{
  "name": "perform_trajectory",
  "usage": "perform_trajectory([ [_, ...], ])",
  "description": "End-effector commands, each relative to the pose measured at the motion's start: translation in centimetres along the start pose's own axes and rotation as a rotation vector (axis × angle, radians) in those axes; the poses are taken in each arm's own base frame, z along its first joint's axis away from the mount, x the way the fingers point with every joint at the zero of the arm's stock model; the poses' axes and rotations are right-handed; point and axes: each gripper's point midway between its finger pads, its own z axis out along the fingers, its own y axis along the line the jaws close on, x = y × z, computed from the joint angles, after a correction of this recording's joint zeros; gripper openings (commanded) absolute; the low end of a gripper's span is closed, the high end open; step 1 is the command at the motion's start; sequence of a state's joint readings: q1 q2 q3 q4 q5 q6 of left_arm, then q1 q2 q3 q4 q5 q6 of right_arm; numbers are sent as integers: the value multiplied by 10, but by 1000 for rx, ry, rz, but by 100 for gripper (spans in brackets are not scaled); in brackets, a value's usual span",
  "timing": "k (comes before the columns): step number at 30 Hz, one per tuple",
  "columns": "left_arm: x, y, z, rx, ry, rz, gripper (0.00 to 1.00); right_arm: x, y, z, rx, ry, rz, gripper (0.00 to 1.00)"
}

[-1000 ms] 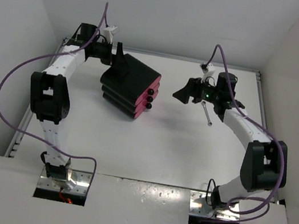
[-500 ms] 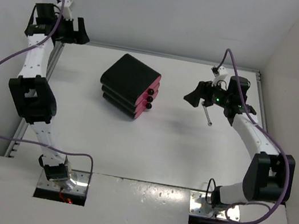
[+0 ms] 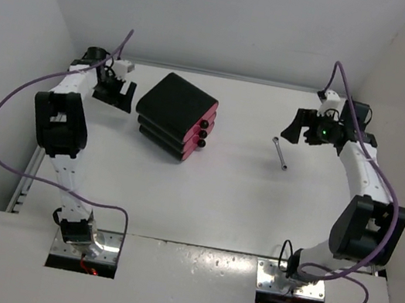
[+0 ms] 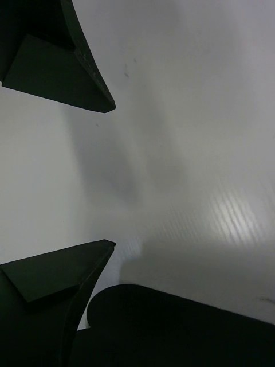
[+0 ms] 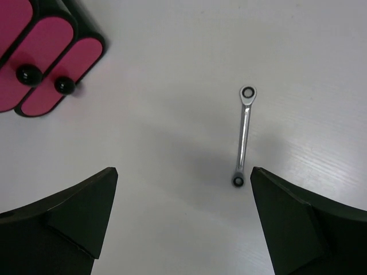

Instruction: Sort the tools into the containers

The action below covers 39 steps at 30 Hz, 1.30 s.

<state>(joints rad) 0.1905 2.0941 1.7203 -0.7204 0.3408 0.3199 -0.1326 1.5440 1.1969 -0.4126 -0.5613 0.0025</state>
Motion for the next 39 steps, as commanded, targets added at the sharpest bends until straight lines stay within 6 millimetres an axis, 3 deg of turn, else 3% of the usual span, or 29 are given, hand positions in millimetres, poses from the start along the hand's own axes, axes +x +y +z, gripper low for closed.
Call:
perform_trajectory([
  [1,-5,-32,14,77,5,117,100,22,9,-5,-104,52,-36,100],
  [3,0,-48,30,107,36,136,100,21,8,-9,-116,36,-68,100],
  [5,-1,-60,37,144,37,138,100,37,8,-10,-157,102,-85,100],
  [6,-5,-75,49,172,44,155,100,45,-4,-9,-155,160,-61,100],
  [8,-10,-85,52,183,41,176,100,54,-10,-6,-155,186,-27,100],
  [10,-7,-98,60,193,60,200,100,49,-25,-9,-100,172,-7,100],
  [18,5,-141,60,234,62,254,100,57,-61,-4,44,215,-29,100],
  [19,5,-149,60,249,61,250,100,68,-64,0,41,248,-17,100],
  [22,6,-159,58,267,65,234,100,69,-72,6,72,287,-19,96],
  [27,6,-193,58,289,71,223,100,75,-76,13,110,342,-39,84],
  [31,12,-202,58,259,54,172,100,73,-74,20,131,359,-87,78],
  [32,4,-203,56,254,29,157,100,76,-72,24,122,370,-89,78],
  [34,13,-207,57,218,43,151,100,76,-67,32,115,392,-94,77],
  [35,6,-208,53,205,14,121,100,76,-67,32,112,399,-90,77],
  [36,10,-203,53,171,16,101,100,76,-62,35,103,402,-101,75],
  [38,-4,-194,44,129,-39,55,100,84,-56,44,88,432,-111,74],
  [39,-10,-179,40,78,-59,25,100,83,-58,47,99,441,-121,72],
])
